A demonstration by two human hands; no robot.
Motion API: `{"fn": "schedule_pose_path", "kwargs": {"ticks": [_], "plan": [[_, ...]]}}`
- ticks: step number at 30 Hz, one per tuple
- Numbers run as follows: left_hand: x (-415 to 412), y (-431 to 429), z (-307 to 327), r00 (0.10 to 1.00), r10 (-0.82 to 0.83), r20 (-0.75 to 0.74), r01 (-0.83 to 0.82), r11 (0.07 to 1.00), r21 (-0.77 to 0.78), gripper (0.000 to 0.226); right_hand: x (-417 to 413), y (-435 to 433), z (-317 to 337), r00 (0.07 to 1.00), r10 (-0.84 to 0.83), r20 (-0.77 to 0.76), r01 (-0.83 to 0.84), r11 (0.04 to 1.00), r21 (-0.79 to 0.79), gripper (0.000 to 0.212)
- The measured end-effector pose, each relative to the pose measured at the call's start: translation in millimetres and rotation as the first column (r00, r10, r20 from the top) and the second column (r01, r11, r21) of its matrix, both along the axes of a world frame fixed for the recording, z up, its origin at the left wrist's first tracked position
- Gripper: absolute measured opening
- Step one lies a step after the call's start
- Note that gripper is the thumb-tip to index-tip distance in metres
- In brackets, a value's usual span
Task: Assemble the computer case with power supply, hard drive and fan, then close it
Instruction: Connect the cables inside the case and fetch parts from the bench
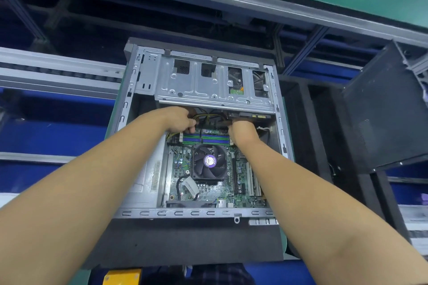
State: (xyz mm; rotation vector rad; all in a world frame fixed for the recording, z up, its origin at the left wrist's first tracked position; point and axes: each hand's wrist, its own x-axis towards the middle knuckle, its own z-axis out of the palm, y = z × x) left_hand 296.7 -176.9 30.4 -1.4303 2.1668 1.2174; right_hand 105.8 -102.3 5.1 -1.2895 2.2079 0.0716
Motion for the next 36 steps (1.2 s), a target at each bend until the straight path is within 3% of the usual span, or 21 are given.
{"fn": "schedule_pose_path", "kwargs": {"ticks": [3, 5, 8, 10, 13, 15, 17, 22, 26, 31, 36], "plan": [[0, 1, -3, 1.0, -0.004, 0.004, 0.004, 1.0, -0.006, 0.04, 9, 10, 2, 0.998, 0.027, -0.062, -0.027, 1.0, 0.0, 0.033], [1, 1, -2, 1.0, -0.003, -0.003, 0.003, 1.0, -0.012, 0.039, 15, 16, 1, 0.992, -0.08, 0.099, 0.093, 0.988, -0.127, 0.027], [5, 2, 1, 0.998, 0.024, -0.062, -0.023, 1.0, 0.012, 0.036, 16, 29, 11, 0.991, -0.083, 0.105, 0.101, 0.979, -0.179, 0.014], [7, 6, 8, 0.997, -0.003, -0.071, 0.002, 1.0, -0.004, 0.039, 11, 39, 23, 0.99, -0.042, 0.132, 0.056, 0.993, -0.1, 0.034], [2, 15, 27, 0.981, -0.185, 0.065, 0.187, 0.982, -0.028, 0.046, 1, 63, 49, 0.962, 0.017, 0.273, -0.004, 0.999, -0.048, 0.051], [-5, 23, 41, 0.949, -0.266, 0.17, 0.279, 0.958, -0.061, 0.059, 0, 77, 62, 0.941, 0.022, 0.337, -0.002, 0.998, -0.062, 0.045], [-14, 33, 54, 0.939, -0.294, 0.175, 0.316, 0.942, -0.114, 0.062, 4, 85, 73, 0.922, 0.014, 0.387, 0.03, 0.994, -0.106, 0.039], [-47, 64, 73, 0.973, -0.202, -0.114, 0.156, 0.933, -0.326, 0.02, -1, 100, 92, 0.821, -0.042, 0.569, 0.201, 0.955, -0.22, 0.033], [-89, 90, 74, 0.955, -0.179, -0.237, 0.079, 0.922, -0.379, 0.026, -10, 113, 98, 0.843, -0.034, 0.537, 0.286, 0.874, -0.393, 0.029], [-133, 118, 77, 0.877, 0.014, -0.48, -0.188, 0.93, -0.315, 0.029, -28, 128, 98, 0.813, -0.093, 0.575, 0.479, 0.669, -0.568, 0.04], [-189, 153, 76, 0.82, -0.135, -0.556, -0.099, 0.923, -0.371, 0.044, -86, 151, 91, 0.832, -0.208, 0.514, 0.532, 0.56, -0.635, 0.041]]}}
